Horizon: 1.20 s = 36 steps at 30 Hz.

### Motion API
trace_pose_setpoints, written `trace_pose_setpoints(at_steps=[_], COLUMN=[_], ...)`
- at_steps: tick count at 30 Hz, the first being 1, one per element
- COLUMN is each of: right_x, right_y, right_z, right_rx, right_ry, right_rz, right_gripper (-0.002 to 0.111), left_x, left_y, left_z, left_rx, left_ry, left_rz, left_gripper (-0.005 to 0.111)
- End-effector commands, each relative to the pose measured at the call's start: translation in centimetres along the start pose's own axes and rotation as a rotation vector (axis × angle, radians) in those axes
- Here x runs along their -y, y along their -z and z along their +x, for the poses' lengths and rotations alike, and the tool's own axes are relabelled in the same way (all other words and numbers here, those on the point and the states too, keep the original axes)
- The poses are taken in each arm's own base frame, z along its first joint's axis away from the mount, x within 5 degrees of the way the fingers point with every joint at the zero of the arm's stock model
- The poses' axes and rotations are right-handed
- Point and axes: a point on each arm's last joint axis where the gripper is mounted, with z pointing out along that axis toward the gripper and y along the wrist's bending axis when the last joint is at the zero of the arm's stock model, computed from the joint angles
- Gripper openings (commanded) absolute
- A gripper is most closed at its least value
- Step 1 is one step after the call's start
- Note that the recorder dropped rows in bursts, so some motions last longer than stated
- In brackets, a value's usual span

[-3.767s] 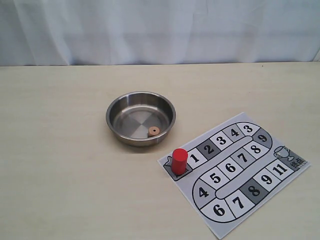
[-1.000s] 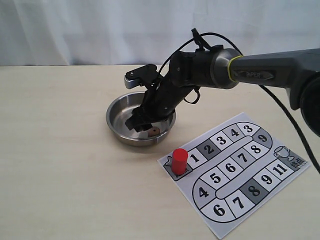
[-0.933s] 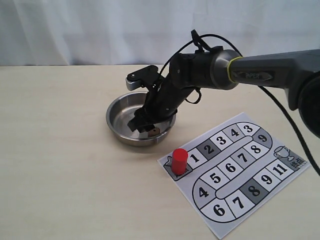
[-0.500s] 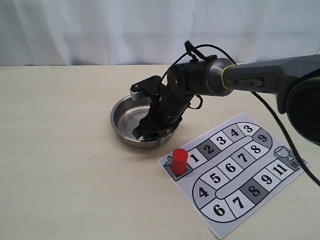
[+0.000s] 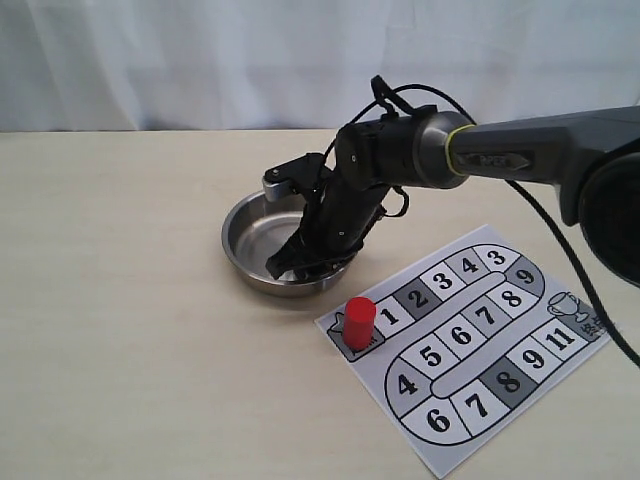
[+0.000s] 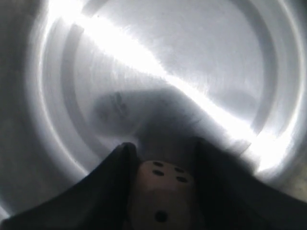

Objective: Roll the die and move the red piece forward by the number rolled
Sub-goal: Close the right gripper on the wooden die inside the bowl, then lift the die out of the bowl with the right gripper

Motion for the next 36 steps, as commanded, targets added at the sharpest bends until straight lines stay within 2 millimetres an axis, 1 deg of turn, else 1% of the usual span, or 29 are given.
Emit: trace_pose_setpoints(at_steps=[1, 3, 4, 7, 18, 26, 29, 36], right_x=[0.1, 0.1, 0.1, 0.1, 0.1, 0.1, 0.1, -0.1], right_y=[0.6, 0.6, 0.6, 0.7, 2.9, 3.4, 4.7, 8.7], right_z=[-0.1, -0.2, -0.3, -0.4, -3.1, -3.2, -3.5, -3.6], right_rx=[0.005, 0.015, 0.022, 0.028, 0.131, 0.125, 0.136, 0.16], right_ry=[0.003, 0.003, 0.003, 0.003, -0.032, -0.034, -0.022, -0.036], right_rz=[0.007, 0.009, 0.01, 0.011, 0.015, 0.012, 0.023, 0.028], right_gripper=[0.035, 0.025, 0.017, 0.004, 0.004, 0.004, 0.004, 0.004], left_x=[0.0, 0.0, 0.0, 0.0, 0.0, 0.0, 0.0, 0.0], left_y=[0.0, 0.0, 0.0, 0.0, 0.0, 0.0, 0.0, 0.0], left_z=[-0.3, -0.3, -0.3, -0.3, -0.3, -0.3, -0.3, -0.3], left_rx=[0.019, 0.018, 0.018, 0.018, 0.018, 0.018, 0.018, 0.019], left_ry=[0.003, 0.003, 0.003, 0.003, 0.003, 0.003, 0.003, 0.003], left_rz=[0.001, 0.001, 0.001, 0.001, 0.001, 0.001, 0.001, 0.001], left_gripper=[0.0, 0.0, 0.0, 0.0, 0.0, 0.0, 0.0, 0.0])
